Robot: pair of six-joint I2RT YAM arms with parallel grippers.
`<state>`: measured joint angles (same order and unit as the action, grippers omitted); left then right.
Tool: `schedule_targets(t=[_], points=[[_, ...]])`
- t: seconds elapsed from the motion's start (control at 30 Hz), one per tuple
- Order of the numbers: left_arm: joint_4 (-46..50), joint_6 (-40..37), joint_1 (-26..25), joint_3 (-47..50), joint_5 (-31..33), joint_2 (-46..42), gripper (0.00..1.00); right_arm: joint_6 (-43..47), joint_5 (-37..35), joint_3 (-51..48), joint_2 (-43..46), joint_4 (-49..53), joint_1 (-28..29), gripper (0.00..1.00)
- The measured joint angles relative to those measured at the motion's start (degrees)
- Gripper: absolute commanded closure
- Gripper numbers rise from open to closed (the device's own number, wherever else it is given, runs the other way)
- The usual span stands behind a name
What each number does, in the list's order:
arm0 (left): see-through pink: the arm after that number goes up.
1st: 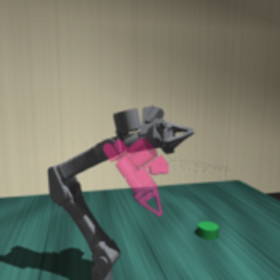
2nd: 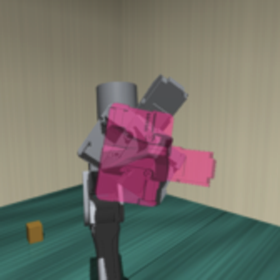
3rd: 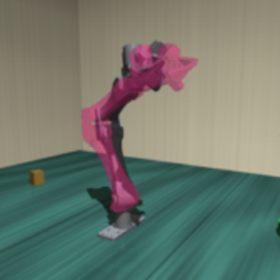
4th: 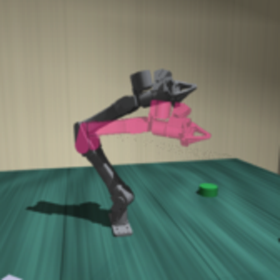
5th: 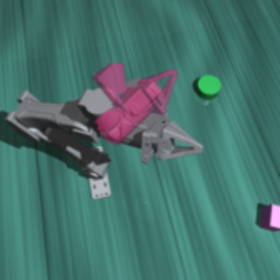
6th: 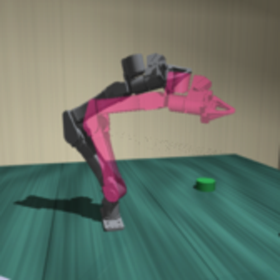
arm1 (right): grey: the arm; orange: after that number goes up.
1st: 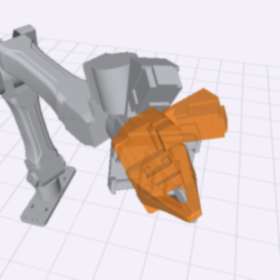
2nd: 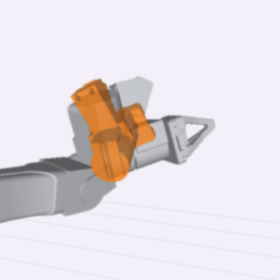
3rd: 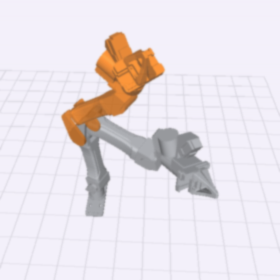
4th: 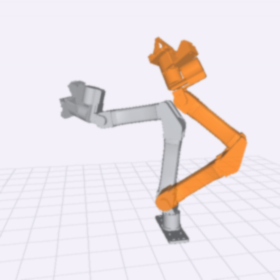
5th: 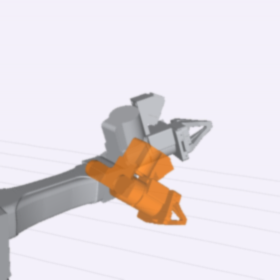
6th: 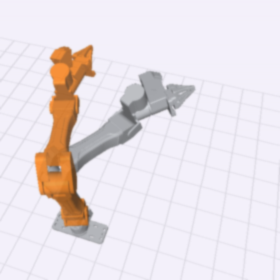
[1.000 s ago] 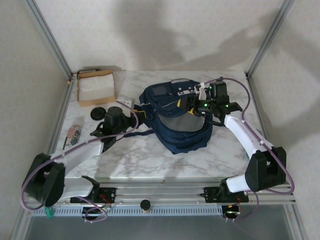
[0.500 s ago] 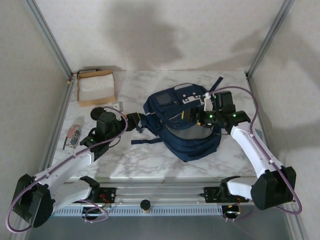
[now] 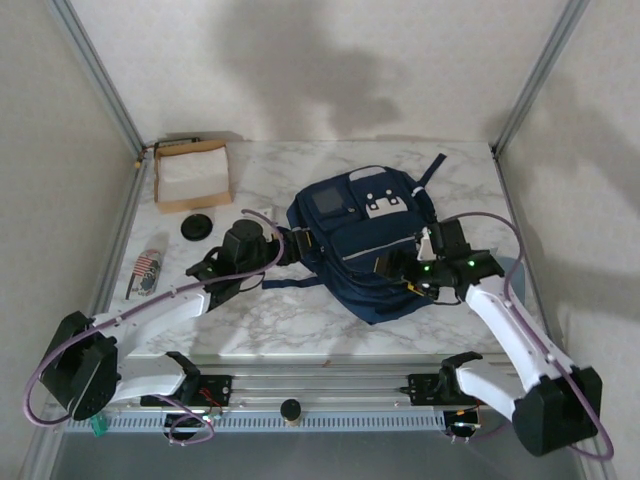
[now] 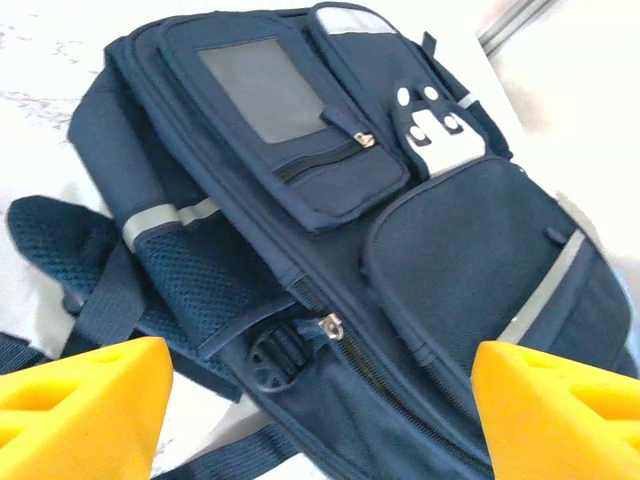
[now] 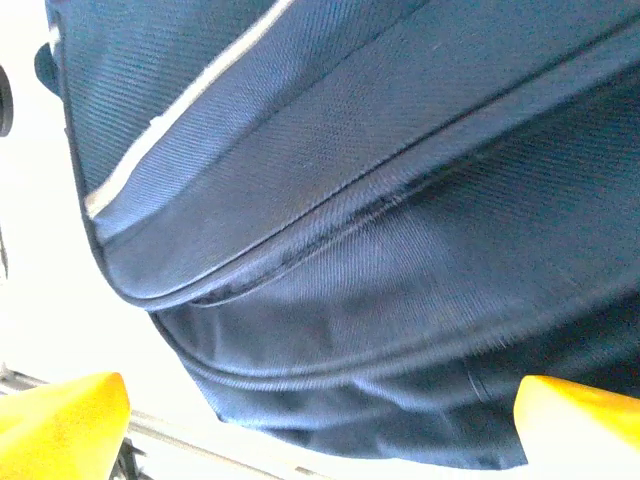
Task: Pack the student bag
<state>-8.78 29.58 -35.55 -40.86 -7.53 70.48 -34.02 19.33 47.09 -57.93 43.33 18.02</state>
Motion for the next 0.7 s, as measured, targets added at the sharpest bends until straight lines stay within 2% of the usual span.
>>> schedule_targets(t=[0.17,0.33,0.53,0.6,0.7], points=[[-0.2,-0.5,-1.2,-1.8,-0.1,1.7,0.18,-0.9,-3.4,6.2,2.0,5.4,-4.7,0.01],[-0.4,-0.9,-4.4,-5.3,-0.2,4.8,0.17,1.1,-9.1,13.4,1.0,6.8,-17.1,0.01],[-1.6,-0.8,-9.5,-9.4,-0.2,9.0,0.16,3.4,-14.2,9.6,-4.2,-3.7,-39.6,0.01],[-1.7,-0.6,-11.0,-10.8,-0.2,10.6,0.15,3.8,-15.9,6.9,-6.7,-7.1,-44.0,0.01],[-1.6,-0.6,-13.4,-13.0,-0.2,13.2,0.15,4.1,-18.6,4.3,-11.3,-11.2,-46.6,0.01]])
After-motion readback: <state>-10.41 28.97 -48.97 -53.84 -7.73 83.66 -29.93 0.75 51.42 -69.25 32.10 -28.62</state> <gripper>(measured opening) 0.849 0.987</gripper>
